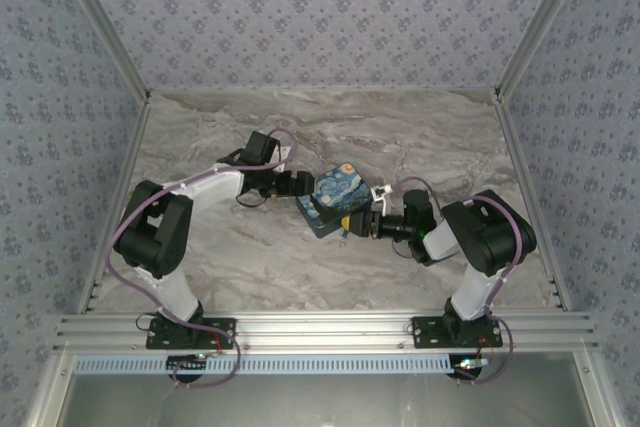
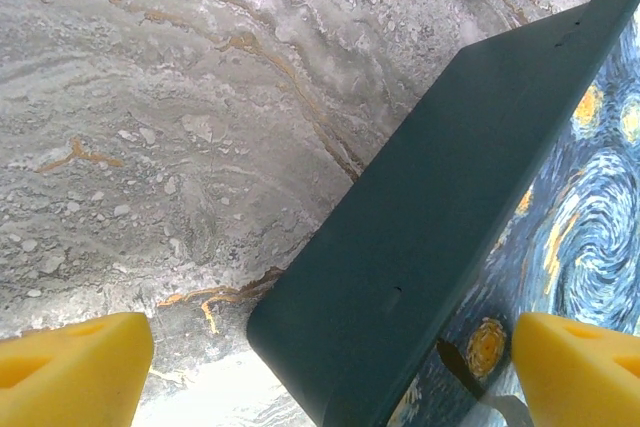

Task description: Unlock the padlock with the key

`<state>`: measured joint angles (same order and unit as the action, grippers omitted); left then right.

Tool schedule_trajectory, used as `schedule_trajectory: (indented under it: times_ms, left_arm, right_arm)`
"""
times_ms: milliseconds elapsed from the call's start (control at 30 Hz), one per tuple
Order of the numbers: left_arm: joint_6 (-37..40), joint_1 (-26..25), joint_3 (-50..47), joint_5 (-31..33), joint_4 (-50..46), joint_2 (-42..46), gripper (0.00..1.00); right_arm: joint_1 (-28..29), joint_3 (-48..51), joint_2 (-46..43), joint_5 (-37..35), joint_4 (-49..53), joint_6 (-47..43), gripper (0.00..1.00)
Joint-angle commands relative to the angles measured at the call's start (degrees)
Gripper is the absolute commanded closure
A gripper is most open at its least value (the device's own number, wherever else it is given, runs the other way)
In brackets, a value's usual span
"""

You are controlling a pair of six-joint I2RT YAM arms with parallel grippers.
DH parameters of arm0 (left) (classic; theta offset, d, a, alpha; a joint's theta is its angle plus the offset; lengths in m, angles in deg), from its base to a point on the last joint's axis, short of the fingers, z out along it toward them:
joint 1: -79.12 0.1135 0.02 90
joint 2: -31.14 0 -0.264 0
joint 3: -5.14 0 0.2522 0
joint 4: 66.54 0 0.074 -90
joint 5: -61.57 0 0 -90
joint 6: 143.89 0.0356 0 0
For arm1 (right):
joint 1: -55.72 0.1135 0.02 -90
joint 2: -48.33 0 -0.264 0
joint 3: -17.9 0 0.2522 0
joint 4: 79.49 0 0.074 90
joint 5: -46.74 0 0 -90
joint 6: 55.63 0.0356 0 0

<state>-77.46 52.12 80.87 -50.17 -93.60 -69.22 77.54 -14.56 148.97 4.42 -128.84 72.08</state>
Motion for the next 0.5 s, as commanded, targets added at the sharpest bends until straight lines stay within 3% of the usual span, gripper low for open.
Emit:
schedule_trajectory:
  times_ms: [0, 467]
  left_arm:
    - [-0.37, -0.02, -1.6, 1.61, -1.35, -1.68, 0.08]
    - [-0.85, 0.02, -1.68, 2.41, -1.38, -1.51, 0.09]
  right_arm:
    - [0.68, -1.16, 1.73, 2.55, -2.43, 0.41, 0.36]
    - [0.76, -0.06, 1.5, 3.91, -2.73, 0.34, 0.51]
